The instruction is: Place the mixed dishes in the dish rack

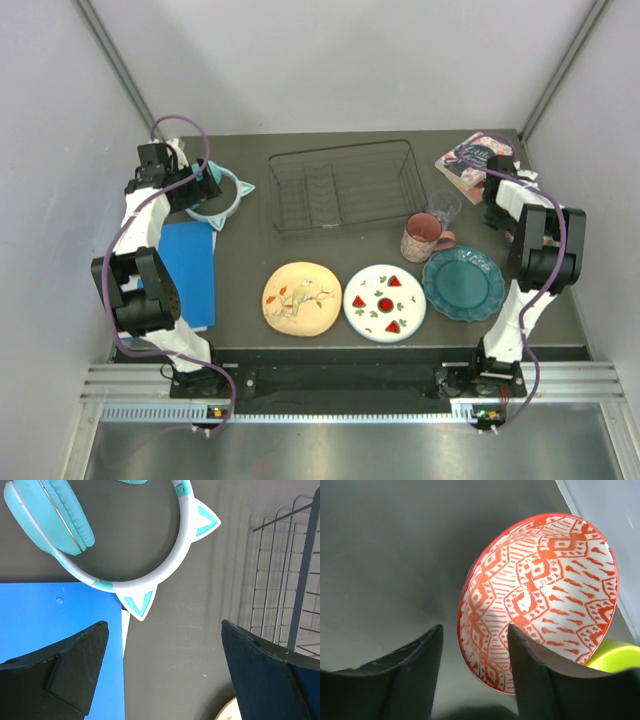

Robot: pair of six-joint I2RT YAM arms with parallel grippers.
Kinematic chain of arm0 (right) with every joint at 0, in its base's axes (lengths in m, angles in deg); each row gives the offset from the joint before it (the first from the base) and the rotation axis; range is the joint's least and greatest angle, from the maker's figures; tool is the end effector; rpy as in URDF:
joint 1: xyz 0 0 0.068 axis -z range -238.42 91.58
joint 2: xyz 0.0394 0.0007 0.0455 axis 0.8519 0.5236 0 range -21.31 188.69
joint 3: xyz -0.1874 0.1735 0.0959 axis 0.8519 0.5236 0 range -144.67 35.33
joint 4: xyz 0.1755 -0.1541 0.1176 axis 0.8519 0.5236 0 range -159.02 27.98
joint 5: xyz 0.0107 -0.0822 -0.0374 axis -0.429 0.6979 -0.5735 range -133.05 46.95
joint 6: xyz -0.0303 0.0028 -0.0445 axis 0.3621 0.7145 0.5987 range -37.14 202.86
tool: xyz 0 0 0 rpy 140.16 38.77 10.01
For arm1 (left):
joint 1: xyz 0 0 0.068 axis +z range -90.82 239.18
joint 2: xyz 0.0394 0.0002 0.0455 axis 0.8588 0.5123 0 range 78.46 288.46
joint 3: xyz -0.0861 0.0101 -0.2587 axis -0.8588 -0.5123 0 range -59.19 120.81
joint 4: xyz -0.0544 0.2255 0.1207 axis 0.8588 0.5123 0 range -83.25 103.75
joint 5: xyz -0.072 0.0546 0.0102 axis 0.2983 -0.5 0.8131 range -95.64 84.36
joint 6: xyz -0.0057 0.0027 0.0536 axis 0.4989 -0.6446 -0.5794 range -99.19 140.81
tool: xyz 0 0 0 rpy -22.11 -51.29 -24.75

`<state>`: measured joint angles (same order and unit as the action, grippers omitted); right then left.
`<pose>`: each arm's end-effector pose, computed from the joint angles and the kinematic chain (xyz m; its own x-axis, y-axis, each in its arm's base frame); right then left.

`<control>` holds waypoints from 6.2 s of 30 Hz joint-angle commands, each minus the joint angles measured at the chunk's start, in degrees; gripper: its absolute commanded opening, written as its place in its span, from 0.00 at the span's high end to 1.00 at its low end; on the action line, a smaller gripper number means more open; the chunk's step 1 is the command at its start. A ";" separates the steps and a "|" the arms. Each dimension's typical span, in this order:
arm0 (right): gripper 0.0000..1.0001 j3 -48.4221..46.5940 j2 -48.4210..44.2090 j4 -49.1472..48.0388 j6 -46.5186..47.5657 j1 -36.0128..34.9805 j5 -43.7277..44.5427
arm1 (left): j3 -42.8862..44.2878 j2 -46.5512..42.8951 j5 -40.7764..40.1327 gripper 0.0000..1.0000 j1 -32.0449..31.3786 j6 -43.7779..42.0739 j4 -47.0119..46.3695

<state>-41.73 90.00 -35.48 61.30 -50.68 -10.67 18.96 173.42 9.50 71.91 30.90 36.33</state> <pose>0.3855 -0.0717 0.1748 -0.7377 0.4135 -0.5337 0.6294 0.7071 -0.3223 0.3624 0.0724 0.2846 -0.6889 -0.3289 -0.6459 -0.1600 0.9381 -0.3070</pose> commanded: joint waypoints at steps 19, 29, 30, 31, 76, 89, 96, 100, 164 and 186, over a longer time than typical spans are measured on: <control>1.00 -9.50 -12.51 -0.67 -0.32 -2.73 -29.42 | -2.91 -5.75 -1.87 0.01 0.80 -0.07 -3.22; 1.00 -32.24 -5.41 -8.74 -13.85 -21.44 -67.42 | -2.83 -3.38 0.42 0.01 0.45 0.55 -3.04; 1.00 -34.19 -3.75 -9.89 -16.47 -24.59 -71.54 | -2.91 -3.38 0.33 0.01 0.45 0.37 -2.87; 1.00 -35.78 -0.68 -14.60 -18.41 -26.02 -73.76 | -3.09 -3.46 0.25 0.01 0.45 0.11 -2.78; 1.00 -50.12 35.91 -41.63 -28.01 -35.17 -81.16 | -5.73 -7.33 3.58 0.01 0.54 -0.68 -3.30; 0.23 -50.21 31.27 -29.63 -19.50 -35.52 -76.25 | -6.34 -8.30 3.58 0.01 0.54 -1.39 -3.22; 0.00 -39.60 11.15 -10.79 -1.83 -33.68 -57.29 | -7.40 -8.39 3.23 0.01 0.54 -1.82 -3.74; 0.00 -28.88 -3.61 -3.23 2.14 -33.67 -30.08 | -7.92 -8.38 2.97 0.01 0.45 -2.18 -4.01; 0.20 20.98 -19.73 10.14 -24.40 3.85 5.76 | -7.58 -7.86 2.97 0.01 1.24 -3.58 -4.80; 1.00 20.64 -28.23 5.31 -19.40 3.50 0.14 | -8.45 -11.02 -1.25 0.01 2.03 -6.57 -1.90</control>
<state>-16.68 67.44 -29.17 39.86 -47.42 -9.44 10.72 164.55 9.11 73.46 25.30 34.49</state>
